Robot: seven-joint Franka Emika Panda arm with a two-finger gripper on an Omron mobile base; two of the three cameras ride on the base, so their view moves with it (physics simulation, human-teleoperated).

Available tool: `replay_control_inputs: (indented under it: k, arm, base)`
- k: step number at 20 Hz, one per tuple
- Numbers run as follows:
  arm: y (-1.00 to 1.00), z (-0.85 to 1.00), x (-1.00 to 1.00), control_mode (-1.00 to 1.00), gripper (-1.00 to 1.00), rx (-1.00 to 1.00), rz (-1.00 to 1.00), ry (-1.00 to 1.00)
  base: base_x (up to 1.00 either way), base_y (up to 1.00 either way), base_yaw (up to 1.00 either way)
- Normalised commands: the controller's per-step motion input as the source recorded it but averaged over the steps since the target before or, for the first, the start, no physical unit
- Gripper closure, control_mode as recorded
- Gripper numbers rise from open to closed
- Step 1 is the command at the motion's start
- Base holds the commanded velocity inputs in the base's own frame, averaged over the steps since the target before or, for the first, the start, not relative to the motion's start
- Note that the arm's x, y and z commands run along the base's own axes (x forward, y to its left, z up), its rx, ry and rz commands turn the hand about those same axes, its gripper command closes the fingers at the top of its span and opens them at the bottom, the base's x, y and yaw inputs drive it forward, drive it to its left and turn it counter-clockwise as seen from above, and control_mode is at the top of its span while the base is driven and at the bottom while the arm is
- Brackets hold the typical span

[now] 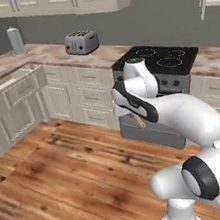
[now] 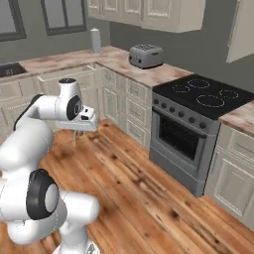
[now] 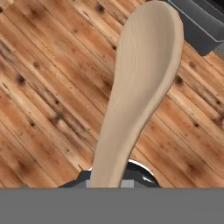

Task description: Organize the utensils by type. Pick up the wooden spoons from the counter and place them in the open cabinet. Then pick up the metallic utensils from the counter and place them in the open drawer.

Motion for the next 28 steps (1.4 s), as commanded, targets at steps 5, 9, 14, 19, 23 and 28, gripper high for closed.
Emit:
replay_control_inputs:
  k: [5, 9, 14, 19, 23, 28]
  arm:
    - [0.0, 0.0, 0.0, 1.0, 1.0, 0.0, 0.0, 0.0]
    - [0.0, 0.0, 0.0, 1.0, 1.0, 0.0, 0.0, 0.0]
    - [0.0, 0.0, 0.0, 1.0, 1.0, 0.0, 0.0, 0.0]
    - [0.0, 0.0, 0.0, 1.0, 1.0, 0.0, 0.0, 0.0]
    - [0.0, 0.0, 0.0, 1.0, 1.0, 0.0, 0.0, 0.0]
    - [0.0, 0.0, 0.0, 1.0, 1.0, 0.0, 0.0, 0.0]
  base:
    - [0.28, -0.03, -0.72]
    - [0.33, 0.0, -0.67]
    - [0.43, -0.13, -0.42]
    - [0.6, -0.4, -0.04]
    - [0.64, -0.5, -0.03]
    - [0.36, -0.73, -0.18]
